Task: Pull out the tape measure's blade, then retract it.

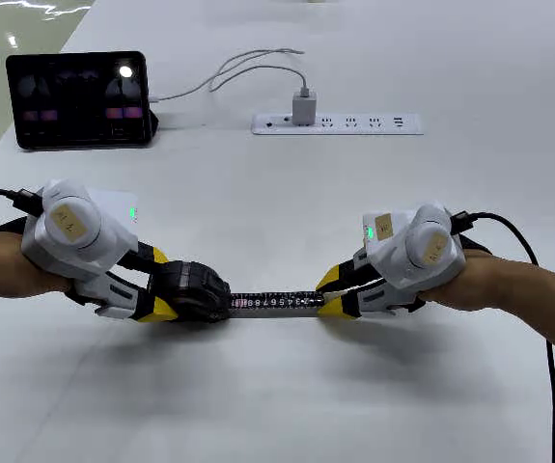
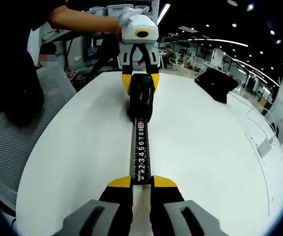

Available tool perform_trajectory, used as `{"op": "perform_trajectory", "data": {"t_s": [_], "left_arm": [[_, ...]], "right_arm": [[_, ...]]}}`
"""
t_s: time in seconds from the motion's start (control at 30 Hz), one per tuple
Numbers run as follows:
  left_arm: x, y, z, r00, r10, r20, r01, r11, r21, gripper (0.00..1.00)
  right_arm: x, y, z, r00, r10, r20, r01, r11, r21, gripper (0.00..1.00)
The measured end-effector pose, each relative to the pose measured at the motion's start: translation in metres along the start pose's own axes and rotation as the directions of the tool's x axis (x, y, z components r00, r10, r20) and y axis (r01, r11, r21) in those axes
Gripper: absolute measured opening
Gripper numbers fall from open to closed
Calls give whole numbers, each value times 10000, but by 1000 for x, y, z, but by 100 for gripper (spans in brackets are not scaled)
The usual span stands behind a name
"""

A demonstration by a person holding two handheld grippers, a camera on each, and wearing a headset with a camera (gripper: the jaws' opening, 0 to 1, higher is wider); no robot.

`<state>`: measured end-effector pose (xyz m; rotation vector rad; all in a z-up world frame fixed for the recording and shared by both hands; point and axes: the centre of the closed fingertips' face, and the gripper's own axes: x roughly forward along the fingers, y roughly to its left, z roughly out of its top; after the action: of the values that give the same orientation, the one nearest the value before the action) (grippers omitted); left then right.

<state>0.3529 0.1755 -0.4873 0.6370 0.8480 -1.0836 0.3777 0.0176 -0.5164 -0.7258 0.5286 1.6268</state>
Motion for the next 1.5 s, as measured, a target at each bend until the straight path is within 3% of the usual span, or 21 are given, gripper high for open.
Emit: {"op": "perform_trajectory", "data": {"t_s": [1.5], "left_arm": [[1, 0, 0, 10000, -70, -27, 70, 9999, -93, 26]], "right_arm": [[-67, 4, -62, 9954, -395, -871, 441, 9977, 514, 8]]}}
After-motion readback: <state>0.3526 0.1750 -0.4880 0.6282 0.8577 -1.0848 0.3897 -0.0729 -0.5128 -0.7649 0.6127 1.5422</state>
